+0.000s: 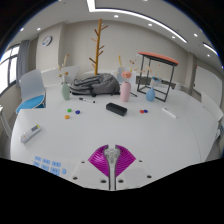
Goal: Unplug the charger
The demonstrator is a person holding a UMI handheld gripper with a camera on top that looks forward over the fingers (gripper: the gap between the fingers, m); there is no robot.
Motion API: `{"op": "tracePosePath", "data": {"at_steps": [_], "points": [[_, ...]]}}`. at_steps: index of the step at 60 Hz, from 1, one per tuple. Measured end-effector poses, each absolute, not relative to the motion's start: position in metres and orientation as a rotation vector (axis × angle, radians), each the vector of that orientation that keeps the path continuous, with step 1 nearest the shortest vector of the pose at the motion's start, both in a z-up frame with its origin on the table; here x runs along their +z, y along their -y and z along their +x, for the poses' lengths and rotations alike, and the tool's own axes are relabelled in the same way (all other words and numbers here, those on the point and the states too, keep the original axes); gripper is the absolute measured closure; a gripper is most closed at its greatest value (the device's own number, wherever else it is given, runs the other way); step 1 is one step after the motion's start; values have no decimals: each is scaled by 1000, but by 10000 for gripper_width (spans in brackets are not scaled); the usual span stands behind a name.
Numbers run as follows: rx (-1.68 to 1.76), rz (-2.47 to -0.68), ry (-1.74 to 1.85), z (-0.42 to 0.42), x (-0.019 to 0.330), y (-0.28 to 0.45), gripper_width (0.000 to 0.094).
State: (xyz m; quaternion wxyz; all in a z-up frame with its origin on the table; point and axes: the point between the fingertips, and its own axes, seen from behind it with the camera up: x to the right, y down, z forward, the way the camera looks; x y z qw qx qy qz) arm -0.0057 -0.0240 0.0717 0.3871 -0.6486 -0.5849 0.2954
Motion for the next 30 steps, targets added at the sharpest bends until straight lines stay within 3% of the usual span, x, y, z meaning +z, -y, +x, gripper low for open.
{"op": "tracePosePath", "data": {"at_steps": [10, 15, 17, 21, 23, 26, 30], "points": [[636, -1720, 1609, 2, -11, -3, 766], [613, -1762, 1635, 6, -30, -10, 678], [600, -1772, 1624, 7, -31, -15, 559], [570, -1798, 1609, 14, -28, -22, 182], [582, -1802, 1600, 17, -19, -20, 66], [600, -1806, 1591, 27, -1, -18, 107], [601, -1808, 1592, 50, 29, -13, 90]]}}
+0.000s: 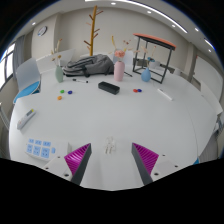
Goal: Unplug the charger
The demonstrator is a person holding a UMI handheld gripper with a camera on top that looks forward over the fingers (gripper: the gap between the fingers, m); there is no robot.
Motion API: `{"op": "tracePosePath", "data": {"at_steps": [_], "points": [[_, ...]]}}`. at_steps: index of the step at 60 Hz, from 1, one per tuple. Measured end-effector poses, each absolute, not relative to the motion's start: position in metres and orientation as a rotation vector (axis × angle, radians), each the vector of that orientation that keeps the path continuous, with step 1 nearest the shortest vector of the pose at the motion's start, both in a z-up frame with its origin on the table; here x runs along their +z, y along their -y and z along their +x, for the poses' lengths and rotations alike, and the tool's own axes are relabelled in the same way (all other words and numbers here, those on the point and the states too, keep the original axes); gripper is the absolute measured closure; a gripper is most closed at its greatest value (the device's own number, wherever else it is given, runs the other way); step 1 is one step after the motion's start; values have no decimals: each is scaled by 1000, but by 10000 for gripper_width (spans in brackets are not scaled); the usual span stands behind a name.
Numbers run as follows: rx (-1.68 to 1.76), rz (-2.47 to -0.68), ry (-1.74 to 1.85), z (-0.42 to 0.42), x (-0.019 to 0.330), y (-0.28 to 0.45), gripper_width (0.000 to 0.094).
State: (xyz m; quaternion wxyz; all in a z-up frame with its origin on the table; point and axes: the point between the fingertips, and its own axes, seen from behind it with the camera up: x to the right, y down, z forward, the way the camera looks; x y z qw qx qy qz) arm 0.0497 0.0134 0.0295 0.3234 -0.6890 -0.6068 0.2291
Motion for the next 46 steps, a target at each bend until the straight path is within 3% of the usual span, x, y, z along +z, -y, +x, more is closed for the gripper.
{"op": "tracePosePath", "data": {"at_steps": [14, 21, 32, 46], "points": [[655, -1856, 1622, 201, 170, 28, 85], [679, -1845, 1627, 273, 214, 45, 83], [667, -1853, 1606, 339, 230, 57, 90], [630, -1848, 1577, 350, 229, 58, 83]]}}
